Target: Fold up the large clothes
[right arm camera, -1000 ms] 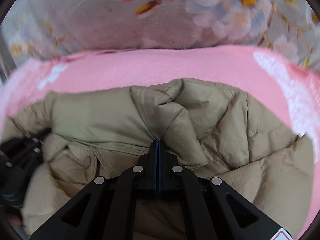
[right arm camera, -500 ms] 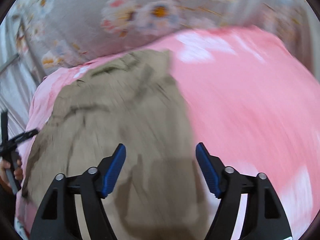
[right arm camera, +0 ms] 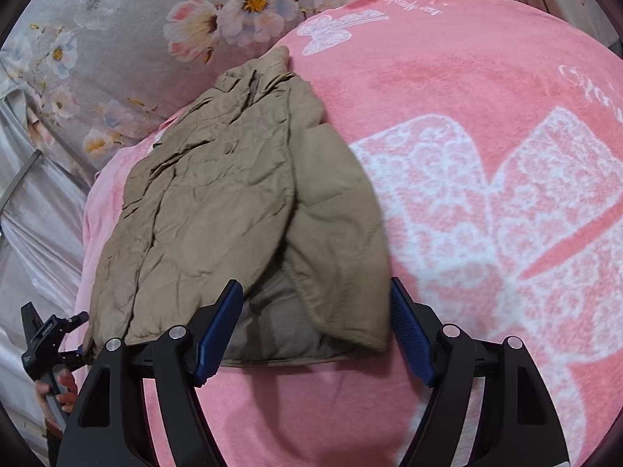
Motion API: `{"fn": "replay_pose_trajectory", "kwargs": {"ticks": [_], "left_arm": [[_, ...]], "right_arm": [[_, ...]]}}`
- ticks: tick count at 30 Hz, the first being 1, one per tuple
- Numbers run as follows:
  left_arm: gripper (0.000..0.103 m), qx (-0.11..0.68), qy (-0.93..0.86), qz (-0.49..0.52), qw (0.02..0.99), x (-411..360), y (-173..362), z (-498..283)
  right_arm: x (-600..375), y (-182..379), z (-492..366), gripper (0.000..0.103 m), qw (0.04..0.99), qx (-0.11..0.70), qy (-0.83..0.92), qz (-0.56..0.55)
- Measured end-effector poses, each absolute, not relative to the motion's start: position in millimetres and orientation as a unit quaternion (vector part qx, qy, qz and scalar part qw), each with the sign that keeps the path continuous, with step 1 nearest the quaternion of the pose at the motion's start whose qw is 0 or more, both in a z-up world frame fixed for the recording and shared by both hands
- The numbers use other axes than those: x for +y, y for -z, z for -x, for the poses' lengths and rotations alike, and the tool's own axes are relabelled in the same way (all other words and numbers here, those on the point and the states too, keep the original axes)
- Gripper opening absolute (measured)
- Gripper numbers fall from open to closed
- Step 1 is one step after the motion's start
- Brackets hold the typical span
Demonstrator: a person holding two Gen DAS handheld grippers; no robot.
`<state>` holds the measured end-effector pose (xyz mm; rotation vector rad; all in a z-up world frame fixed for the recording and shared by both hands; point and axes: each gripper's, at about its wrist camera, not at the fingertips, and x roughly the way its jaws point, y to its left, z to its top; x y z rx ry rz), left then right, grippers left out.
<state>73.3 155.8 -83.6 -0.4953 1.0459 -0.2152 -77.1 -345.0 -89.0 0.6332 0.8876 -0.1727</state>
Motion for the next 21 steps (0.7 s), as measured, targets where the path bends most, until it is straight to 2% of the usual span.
{"fn": "replay_pose_trajectory", "kwargs": {"ticks": [1,2,3,7,8,21], "left_arm": [[0.053,0.495,0.097,0.229,0.832,153.4,82.6,-74.6],[0.031,0.499,0.090,0.217,0.834,151.8,81.2,-73.3],[0.010,0.499,0.089,0.212,0.836,151.0,79.0,-72.1],[0.004,0.474,0.105,0.210,0.849,156.1,55.9,-54.4],[0.003,0.496,0.111,0.195,0.839,157.0,45.8,-48.7],[0.003,0.351,0.181,0.203,0.896,201.5,-121.7,66.3]], "right_arm": [[-342.1,89.0,76.4,0.051,0.851,0.424,0.078,-0.302],[-340.2,88.5,77.7,0.019,0.849,0.428,0.079,-0.298],[-338.7,86.8,79.3,0.007,0.850,0.434,0.088,-0.286],[-334.2,59.5,95.6,0.003,0.869,0.399,0.079,-0.281],[-332.8,48.6,102.4,0.003,0.876,0.388,0.079,-0.277],[-319.7,-115.0,227.7,0.002,0.956,0.203,0.043,-0.206]]}}
